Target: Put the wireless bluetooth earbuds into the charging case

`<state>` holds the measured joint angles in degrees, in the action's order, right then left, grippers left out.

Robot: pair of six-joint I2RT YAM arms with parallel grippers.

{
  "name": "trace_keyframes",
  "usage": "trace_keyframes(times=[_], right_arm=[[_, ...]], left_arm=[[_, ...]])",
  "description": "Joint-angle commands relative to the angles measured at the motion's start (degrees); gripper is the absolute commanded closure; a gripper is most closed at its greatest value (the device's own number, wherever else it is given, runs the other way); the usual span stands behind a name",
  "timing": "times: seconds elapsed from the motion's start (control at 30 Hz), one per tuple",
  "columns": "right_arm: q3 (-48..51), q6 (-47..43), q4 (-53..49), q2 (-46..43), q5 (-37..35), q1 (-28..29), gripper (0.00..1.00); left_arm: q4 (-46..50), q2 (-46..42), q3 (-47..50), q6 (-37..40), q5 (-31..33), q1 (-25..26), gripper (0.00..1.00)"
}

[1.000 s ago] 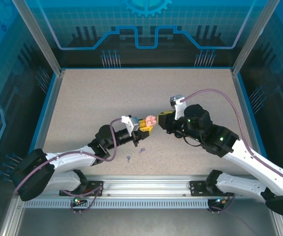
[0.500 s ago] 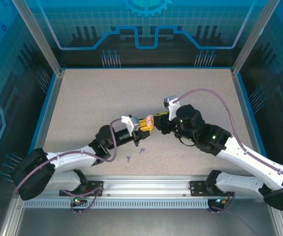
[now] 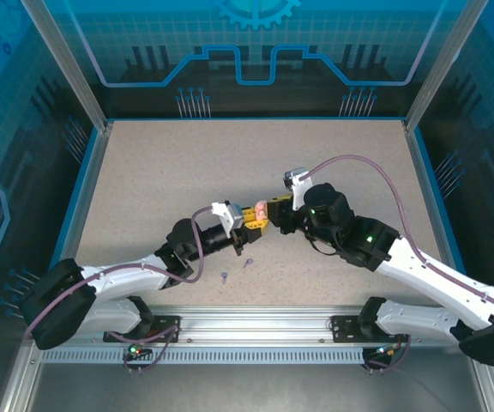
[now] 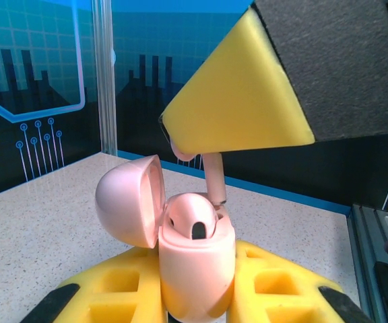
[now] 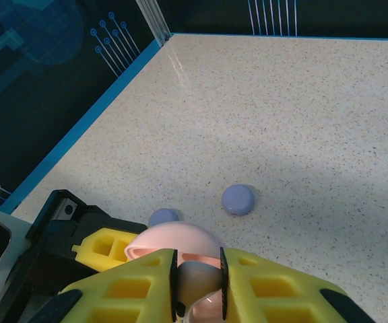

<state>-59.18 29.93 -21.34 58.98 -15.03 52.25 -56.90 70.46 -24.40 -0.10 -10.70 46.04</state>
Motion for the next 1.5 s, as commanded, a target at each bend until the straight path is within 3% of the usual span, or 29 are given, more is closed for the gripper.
trace_keyframes(times=[0.0, 0.4, 0.63, 0.87, 0.97, 1.17, 1.3, 1.47], right_arm=[[0.81, -0.22, 1.51, 0.61, -1.24, 1.10, 0.76], [0.93, -0.40, 1.33, 1.03, -0.18, 1.18, 0.76], [0.69, -0.75, -0.54, 0.06, 0.50, 1.15, 0.70], [-0.83, -1.80, -1.86, -2.09, 0.70, 0.93, 0.55], [-2.16, -2.99, -4.13, -3.38, 1.32, -0.12, 0.44], [-1.17, -5.22, -5.47, -5.35, 18.28, -8.49, 0.13], [0.58, -3.58, -2.86, -4.43, 30.37, -12.99, 0.09], [0.00, -2.43, 0.34, -0.31, 37.81, -13.14, 0.12]], left_arm=[[-2.94, -0.89, -1.35, -0.78, 0.50, 0.46, 1.00], [-3.08, -0.85, -1.60, -1.04, 0.77, 0.45, 1.00], [-3.08, -0.84, -1.44, -1.04, 1.06, 0.45, 1.00], [-3.20, -0.37, -1.41, -1.31, 0.90, 0.46, 1.00], [-3.34, -0.75, -1.14, -1.43, 0.79, 0.49, 1.00], [-2.62, -2.34, -0.79, -2.49, 0.08, 0.47, 1.00], [-2.13, -3.23, -0.44, -2.49, -0.55, 0.46, 1.00], [-2.16, -2.98, -0.46, -2.78, -1.01, 0.48, 1.00]])
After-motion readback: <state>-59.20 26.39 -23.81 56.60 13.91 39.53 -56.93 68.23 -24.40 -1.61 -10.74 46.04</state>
